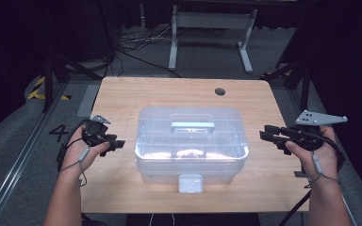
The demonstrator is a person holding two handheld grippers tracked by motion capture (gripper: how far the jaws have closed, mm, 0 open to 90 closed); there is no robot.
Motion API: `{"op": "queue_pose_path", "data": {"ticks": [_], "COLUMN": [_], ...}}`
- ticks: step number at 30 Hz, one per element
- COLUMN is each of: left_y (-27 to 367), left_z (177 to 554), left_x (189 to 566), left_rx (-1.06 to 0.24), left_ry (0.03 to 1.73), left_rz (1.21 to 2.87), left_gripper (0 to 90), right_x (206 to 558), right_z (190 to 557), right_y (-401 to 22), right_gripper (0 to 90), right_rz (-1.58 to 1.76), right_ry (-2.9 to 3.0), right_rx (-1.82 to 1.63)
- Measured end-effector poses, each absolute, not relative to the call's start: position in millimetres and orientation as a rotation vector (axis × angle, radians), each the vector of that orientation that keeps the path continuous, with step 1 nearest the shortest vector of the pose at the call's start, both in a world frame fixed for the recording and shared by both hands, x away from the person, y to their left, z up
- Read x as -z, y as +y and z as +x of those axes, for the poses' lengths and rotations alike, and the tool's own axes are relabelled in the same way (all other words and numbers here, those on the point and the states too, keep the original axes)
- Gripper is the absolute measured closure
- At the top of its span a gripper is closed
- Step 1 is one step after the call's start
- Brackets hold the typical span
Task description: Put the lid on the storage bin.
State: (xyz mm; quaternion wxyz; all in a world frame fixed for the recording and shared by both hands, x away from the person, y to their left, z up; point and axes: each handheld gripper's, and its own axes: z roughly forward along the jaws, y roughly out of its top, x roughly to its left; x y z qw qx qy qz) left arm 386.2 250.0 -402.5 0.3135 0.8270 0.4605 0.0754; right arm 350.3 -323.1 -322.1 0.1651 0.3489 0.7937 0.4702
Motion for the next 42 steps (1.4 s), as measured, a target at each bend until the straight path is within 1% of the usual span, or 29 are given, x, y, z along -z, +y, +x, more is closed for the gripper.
{"op": "queue_pose_path", "data": {"ticks": [8, 16, 19, 26, 42], "left_y": [256.3, 264.0, 265.0, 266.6, 269.5], "left_z": [376.8, 367.2, 365.4, 366.1, 374.5], "left_x": [404.5, 406.6, 407.9, 410.7, 423.5], "left_rx": [-0.224, -0.248, -0.266, -0.277, -0.28], "left_ry": [1.234, 1.244, 1.236, 1.231, 1.231], "left_rz": [2.154, 2.131, 2.129, 2.127, 2.135], "left_gripper": [51.8, 49.4, 47.1, 45.6, 42.0], "right_x": [335.9, 348.2, 353.9, 372.2, 411.6], "right_z": [376.3, 399.3, 407.3, 423.3, 444.8], "right_y": [-328.8, -334.4, -335.2, -338.4, -349.0], "right_gripper": [50.4, 45.3, 42.7, 40.6, 37.0], "right_rz": [1.074, 1.111, 1.112, 1.11, 1.12], "right_ry": [2.173, 2.148, 2.158, 2.197, 2.28], "right_rx": [-1.302, -1.29, -1.277, -1.228, -1.101]}}
